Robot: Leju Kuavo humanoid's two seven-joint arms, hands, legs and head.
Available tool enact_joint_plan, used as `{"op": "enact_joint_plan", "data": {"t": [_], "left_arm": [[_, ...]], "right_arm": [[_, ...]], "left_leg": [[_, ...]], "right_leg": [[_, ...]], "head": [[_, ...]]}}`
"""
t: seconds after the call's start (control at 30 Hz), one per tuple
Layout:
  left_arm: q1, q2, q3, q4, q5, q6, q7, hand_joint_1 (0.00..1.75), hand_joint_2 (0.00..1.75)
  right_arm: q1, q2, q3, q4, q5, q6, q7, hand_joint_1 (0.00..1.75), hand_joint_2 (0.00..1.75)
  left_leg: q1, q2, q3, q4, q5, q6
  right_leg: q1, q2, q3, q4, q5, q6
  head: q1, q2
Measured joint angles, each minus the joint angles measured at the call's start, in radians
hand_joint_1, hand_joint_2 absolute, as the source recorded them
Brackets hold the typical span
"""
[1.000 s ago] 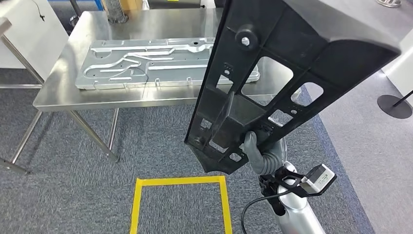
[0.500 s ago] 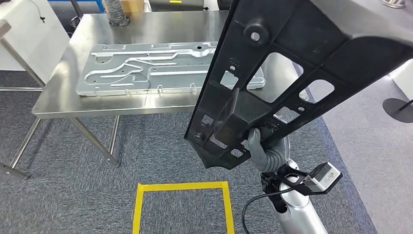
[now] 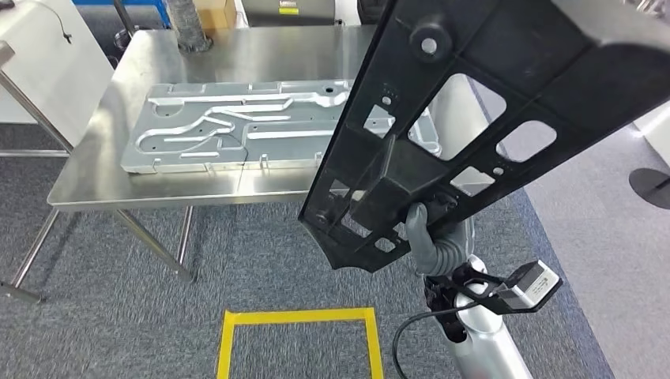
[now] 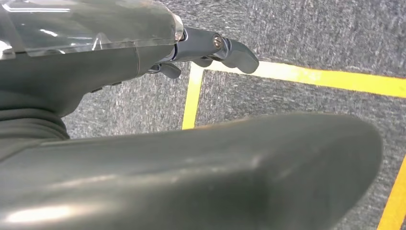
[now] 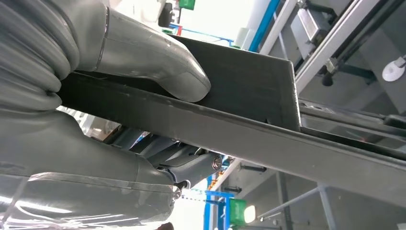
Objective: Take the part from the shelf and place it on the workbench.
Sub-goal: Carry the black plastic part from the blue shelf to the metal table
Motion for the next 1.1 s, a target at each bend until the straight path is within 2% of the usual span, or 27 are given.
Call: {"op": "enact_joint_plan", "data": {"t": [0.07,0.1,0.2,0.23,0.27,0.3,0.33,0.37,0.4,0.43,0.5,0.57,0.6,0.63,0.7,0.73,0.77,0.8,0.87,0.93,1.03,1.1], "left_arm": [[0.001,0.0,0.0,0.0,-0.004,0.0,-0.001,0.0,0.0],[0.001,0.001,0.0,0.0,-0.006,0.0,-0.002,0.0,0.0],[0.001,0.004,0.0,0.0,-0.012,0.0,-0.005,0.0,0.0],[0.002,0.004,0.0,0.0,-0.013,0.0,-0.005,0.0,0.0],[0.003,0.004,0.0,0.0,-0.014,0.0,-0.005,0.0,0.0],[0.003,0.005,0.0,0.0,-0.015,-0.001,-0.006,0.0,0.0],[0.003,0.005,0.0,0.0,-0.017,-0.002,-0.006,0.0,0.0],[0.003,0.005,0.0,0.0,-0.019,-0.004,-0.006,0.0,0.0],[0.002,0.005,0.0,0.0,-0.02,-0.005,-0.006,0.0,0.0],[0.0,0.006,0.0,0.0,-0.021,-0.007,-0.005,0.0,0.0],[-0.001,0.009,0.0,0.0,-0.025,-0.01,-0.005,0.0,0.0],[-0.002,0.011,0.0,0.0,-0.029,-0.012,-0.006,0.0,0.0],[-0.004,0.012,0.0,0.0,-0.031,-0.012,-0.006,0.0,0.0],[-0.006,0.013,0.0,0.0,-0.033,-0.012,-0.006,0.0,0.0],[-0.007,0.015,0.0,0.0,-0.035,-0.012,-0.006,0.0,0.0],[-0.006,0.016,0.0,0.0,-0.036,-0.013,-0.006,0.0,0.0],[-0.004,0.018,0.0,0.0,-0.038,-0.014,-0.005,0.0,0.0],[-0.003,0.018,0.0,0.0,-0.039,-0.014,-0.005,0.0,0.0],[-0.002,0.02,0.0,0.0,-0.041,-0.015,-0.005,0.0,0.0],[-0.002,0.021,0.0,0.0,-0.041,-0.015,-0.004,0.0,0.0],[-0.003,0.021,0.0,0.0,-0.04,-0.013,0.001,0.0,0.0],[-0.003,0.021,0.001,0.0,-0.039,-0.012,0.003,0.0,0.0]], "right_arm": [[0.0,0.0,-0.002,-0.006,-0.002,-0.003,0.0,1.75,1.75],[0.0,0.0,-0.004,-0.009,-0.003,-0.003,0.0,1.75,1.75],[0.006,0.0,-0.011,-0.017,-0.004,-0.004,0.0,1.75,1.75],[0.009,0.0,-0.013,-0.018,-0.005,-0.003,0.0,1.75,1.75],[0.012,0.0,-0.015,-0.019,-0.006,-0.003,0.0,1.75,1.75],[0.014,0.0,-0.017,-0.022,-0.008,-0.002,0.0,1.75,1.75],[0.015,0.0,-0.021,-0.025,-0.009,-0.001,0.0,1.75,1.75],[0.015,0.0,-0.024,-0.029,-0.01,-0.001,0.0,1.75,1.75],[0.015,0.001,-0.027,-0.032,-0.012,0.0,0.0,1.75,1.75],[0.015,0.001,-0.03,-0.036,-0.013,0.0,0.0,1.75,1.75],[0.016,0.001,-0.034,-0.043,-0.014,-0.001,0.0,1.75,1.75],[0.017,0.002,-0.037,-0.05,-0.014,-0.002,0.0,1.75,1.75],[0.016,0.003,-0.038,-0.054,-0.014,-0.003,-0.001,1.75,1.75],[0.016,0.004,-0.039,-0.057,-0.014,-0.003,-0.001,1.75,1.75],[0.018,0.005,-0.042,-0.06,-0.013,-0.005,-0.001,1.75,1.75],[0.02,0.005,-0.043,-0.06,-0.013,-0.006,0.0,1.75,1.75],[0.021,0.006,-0.044,-0.06,-0.012,-0.006,0.0,1.75,1.75],[0.022,0.006,-0.044,-0.06,-0.011,-0.006,0.0,1.75,1.75],[0.023,0.006,-0.045,-0.06,-0.011,-0.007,0.0,1.75,1.75],[0.021,0.006,-0.046,-0.06,-0.01,-0.007,0.0,1.75,1.75],[0.019,0.006,-0.048,-0.06,-0.007,-0.01,0.0,1.75,1.75],[0.016,0.006,-0.05,-0.062,-0.004,-0.015,0.0,1.75,1.75]], "left_leg": [[0.001,-0.001,0.013,-0.008,-0.007,0.013],[0.001,-0.002,0.02,-0.011,-0.01,0.018],[-0.004,-0.004,0.037,-0.013,-0.027,0.029],[-0.007,-0.005,0.046,-0.013,-0.035,0.03],[-0.009,-0.006,0.057,-0.013,-0.043,0.031],[-0.012,-0.007,0.069,-0.013,-0.051,0.03],[-0.014,-0.008,0.08,-0.014,-0.06,0.03],[-0.017,-0.008,0.091,-0.014,-0.068,0.028],[-0.017,-0.008,0.097,-0.015,-0.075,0.024],[-0.016,-0.008,0.101,-0.018,-0.08,0.02],[-0.015,-0.006,0.112,-0.016,-0.082,0.006],[-0.014,-0.004,0.112,0.011,-0.089,-0.005],[-0.012,-0.003,0.094,0.05,-0.101,-0.01],[-0.01,-0.002,0.062,0.106,-0.121,-0.013],[-0.007,-0.002,-0.021,0.229,-0.168,-0.021],[-0.005,-0.002,-0.052,0.261,-0.181,-0.024],[-0.004,-0.002,-0.067,0.26,-0.173,-0.027],[-0.002,-0.001,-0.066,0.222,-0.142,-0.029],[-0.002,0.0,-0.033,0.09,-0.044,-0.027],[-0.006,0.002,-0.01,0.008,0.001,-0.016],[-0.009,-0.001,0.002,-0.007,0.002,0.007],[-0.006,-0.001,0.014,-0.013,-0.003,0.018]], "right_leg": [[-0.003,0.0,-0.023,0.048,-0.003,0.007],[-0.003,0.0,-0.054,0.099,-0.015,0.01],[-0.003,0.0,-0.184,0.283,-0.082,0.013],[-0.003,0.0,-0.213,0.306,-0.085,0.012],[-0.003,0.0,-0.224,0.294,-0.065,0.008],[-0.001,0.0,-0.216,0.245,-0.024,0.002],[0.002,0.0,-0.197,0.173,0.031,-0.007],[0.007,-0.001,-0.18,0.11,0.072,-0.015],[0.012,-0.001,-0.166,0.062,0.097,-0.022],[0.017,-0.001,-0.159,0.035,0.11,-0.028],[0.021,0.001,-0.149,0.02,0.104,-0.036],[0.016,0.001,-0.125,0.008,0.102,-0.045],[0.014,0.001,-0.113,0.004,0.098,-0.049],[0.013,0.0,-0.103,0.001,0.093,-0.052],[0.013,0.0,-0.089,0.001,0.078,-0.055],[0.012,0.0,-0.081,0.001,0.071,-0.055],[0.012,0.002,-0.071,0.001,0.063,-0.054],[0.011,0.003,-0.059,0.002,0.054,-0.052],[0.011,0.004,-0.034,0.005,0.033,-0.045],[0.012,0.004,-0.023,0.007,0.017,-0.035],[0.013,0.004,-0.02,0.018,0.009,-0.016],[0.01,0.003,-0.039,0.064,-0.008,-0.005]], "head": [[0.0,0.0],[0.0,0.0],[0.0,0.0],[0.0,0.0],[0.0,0.0],[0.0,0.0],[0.0,0.0],[0.0,0.0],[0.0,0.0],[0.0,0.0],[0.0,0.0],[0.0,0.0],[0.0,0.0],[0.0,0.0],[0.0,0.0],[0.0,0.0],[0.0,0.0],[0.0,0.0],[0.0,0.0],[0.0,0.0],[0.0,0.0],[0.0,0.0]]}}
